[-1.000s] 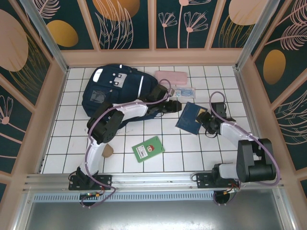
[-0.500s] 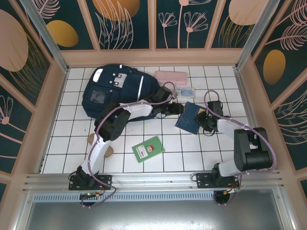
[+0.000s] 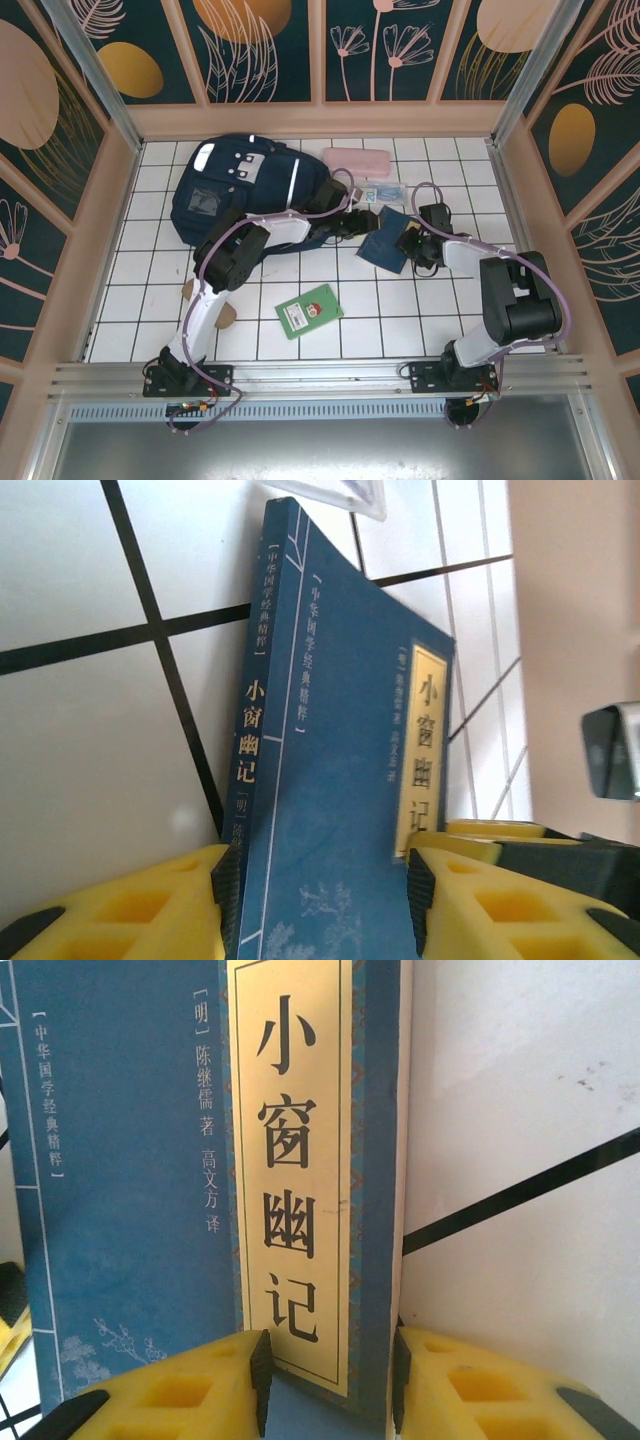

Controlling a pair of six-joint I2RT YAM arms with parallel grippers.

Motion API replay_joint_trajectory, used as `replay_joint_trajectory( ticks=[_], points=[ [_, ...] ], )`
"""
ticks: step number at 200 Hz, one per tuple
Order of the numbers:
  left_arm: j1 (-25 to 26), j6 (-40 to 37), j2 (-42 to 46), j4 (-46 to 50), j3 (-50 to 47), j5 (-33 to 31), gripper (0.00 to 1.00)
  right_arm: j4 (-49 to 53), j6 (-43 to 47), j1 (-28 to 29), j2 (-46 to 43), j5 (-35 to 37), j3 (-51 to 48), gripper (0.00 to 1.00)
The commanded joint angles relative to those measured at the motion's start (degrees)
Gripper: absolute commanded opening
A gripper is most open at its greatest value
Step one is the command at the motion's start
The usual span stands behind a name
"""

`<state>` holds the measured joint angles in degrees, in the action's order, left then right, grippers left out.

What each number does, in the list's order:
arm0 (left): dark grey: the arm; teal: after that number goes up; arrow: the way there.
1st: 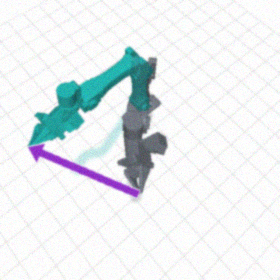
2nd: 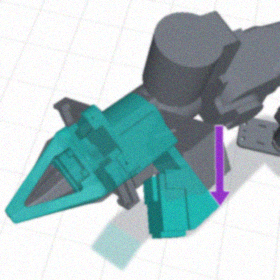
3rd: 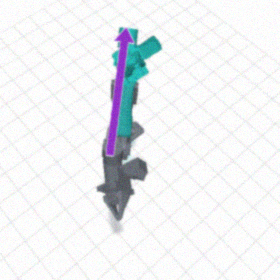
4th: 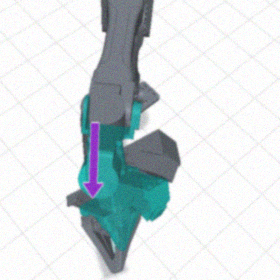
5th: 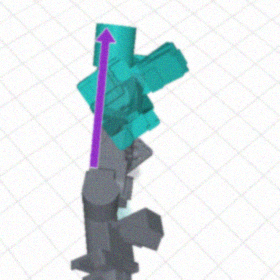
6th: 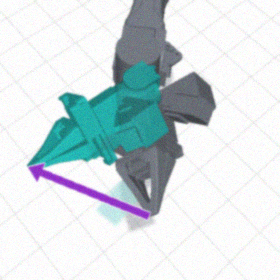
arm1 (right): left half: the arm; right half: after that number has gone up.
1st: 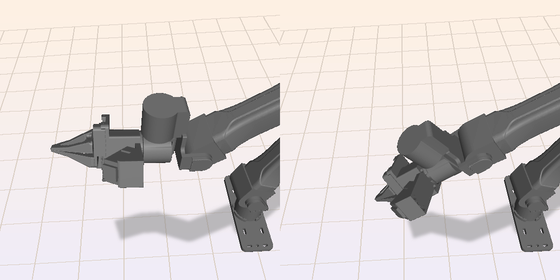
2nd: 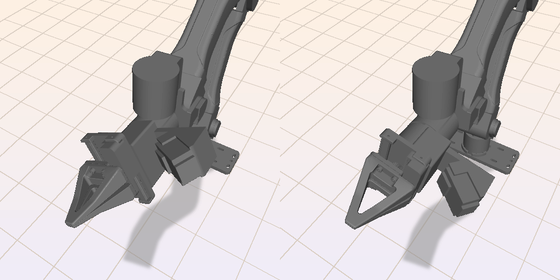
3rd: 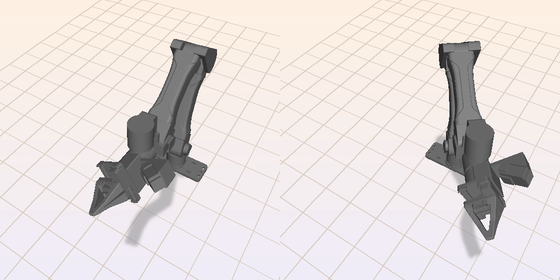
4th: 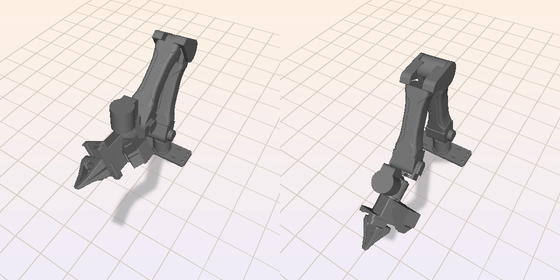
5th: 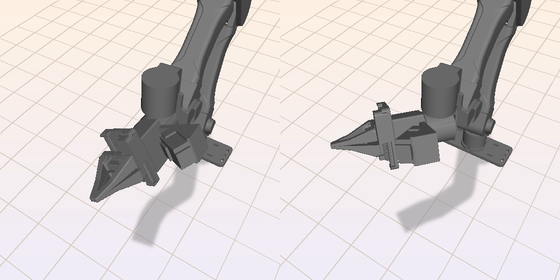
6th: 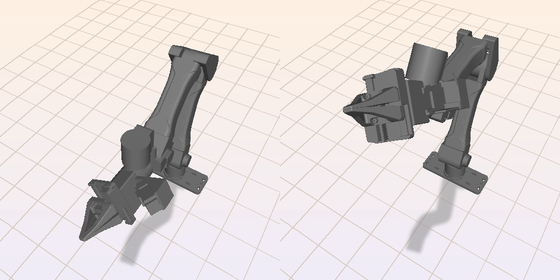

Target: Pack books, pencil case, and school supplies into a backpack

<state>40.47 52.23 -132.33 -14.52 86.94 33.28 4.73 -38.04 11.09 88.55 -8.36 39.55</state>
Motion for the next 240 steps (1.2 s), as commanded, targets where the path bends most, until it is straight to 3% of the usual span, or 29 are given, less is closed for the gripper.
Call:
replay_joint_trajectory(
  ticks=[1, 17, 42, 73, 93, 133, 186, 240],
  points=[
    [2.52, 11.15, 2.64, -15.21, -3.34, 12.06, 0.49, -4.39, -0.67, 2.68, 1.50, -5.68, 1.55, 0.38],
    [2.41, 13.51, 2.45, -18.37, -4.13, 12.80, 0.49, -4.24, -0.59, 2.55, 1.34, -5.51, 1.23, 0.38],
    [2.42, 9.41, 2.42, -12.49, -3.23, 10.85, 0.49, -4.12, -0.49, 2.42, 1.06, -5.53, 0.96, 0.38],
    [2.42, -1.15, 2.00, 3.68, 0.54, 4.14, 0.48, -3.95, -0.53, 2.35, 0.83, -5.45, 0.97, 0.38],
    [2.51, -4.69, 1.73, 8.94, 1.75, 1.04, 0.47, -3.78, -0.45, 2.34, 0.96, -5.31, 1.12, 0.38],
    [2.45, -12.31, 3.21, 19.69, 4.74, -11.74, 0.50, -2.91, -0.29, 2.22, 1.43, -4.26, 1.14, 0.37],
    [2.29, -14.52, 3.58, 22.35, 7.83, -19.93, 0.52, -2.51, -0.20, 2.23, 1.32, -3.94, 0.62, 0.37],
    [0.28, -13.29, 5.35, 17.95, 7.78, -17.39, 0.54, -1.62, 0.06, 2.21, 1.96, -2.97, 0.69, 0.36]
  ],
)
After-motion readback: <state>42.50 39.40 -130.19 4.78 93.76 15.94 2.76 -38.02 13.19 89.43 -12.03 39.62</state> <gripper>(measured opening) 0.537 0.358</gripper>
